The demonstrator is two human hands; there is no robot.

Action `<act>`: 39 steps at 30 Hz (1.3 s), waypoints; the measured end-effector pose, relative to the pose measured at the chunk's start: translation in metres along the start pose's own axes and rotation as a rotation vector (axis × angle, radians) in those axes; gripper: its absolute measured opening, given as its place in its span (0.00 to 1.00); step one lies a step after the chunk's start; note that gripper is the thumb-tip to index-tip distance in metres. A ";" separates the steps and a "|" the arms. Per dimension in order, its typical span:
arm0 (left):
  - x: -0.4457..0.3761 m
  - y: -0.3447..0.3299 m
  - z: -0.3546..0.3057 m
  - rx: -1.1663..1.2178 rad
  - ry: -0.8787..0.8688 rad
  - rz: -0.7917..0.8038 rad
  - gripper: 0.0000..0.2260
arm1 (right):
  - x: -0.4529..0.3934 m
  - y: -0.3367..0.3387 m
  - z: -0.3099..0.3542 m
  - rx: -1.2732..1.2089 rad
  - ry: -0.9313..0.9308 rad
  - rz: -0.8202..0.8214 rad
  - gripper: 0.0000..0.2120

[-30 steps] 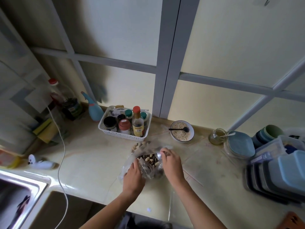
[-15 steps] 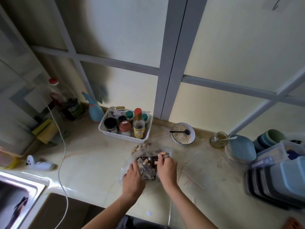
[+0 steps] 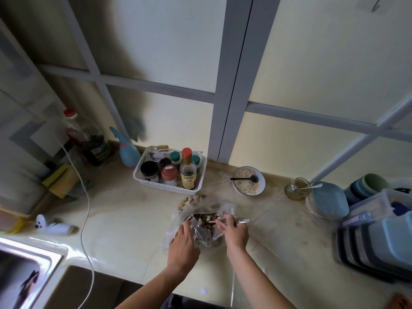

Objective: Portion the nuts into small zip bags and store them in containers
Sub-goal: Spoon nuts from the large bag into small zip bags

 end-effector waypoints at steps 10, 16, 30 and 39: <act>-0.014 -0.001 -0.007 0.077 0.025 0.006 0.34 | -0.025 0.039 0.048 0.295 0.192 0.059 0.11; -0.022 -0.002 -0.015 0.145 0.010 0.005 0.32 | -0.008 0.043 0.079 0.419 0.267 0.131 0.12; -0.010 0.013 -0.014 0.442 -0.199 -0.152 0.36 | 0.067 0.019 0.100 0.581 1.141 0.874 0.09; 0.002 0.018 -0.017 0.453 -0.213 -0.159 0.35 | 0.062 0.032 0.102 0.620 1.117 0.888 0.08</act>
Point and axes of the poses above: each hand's wrist, its own x-axis away from the middle knuckle, its own y-axis out of the back of the hand, z = x × y, the point moved 4 cm from there along -x, towards the middle knuckle, and after that the axes turned 12 degrees about y, right-handed, at the moved point
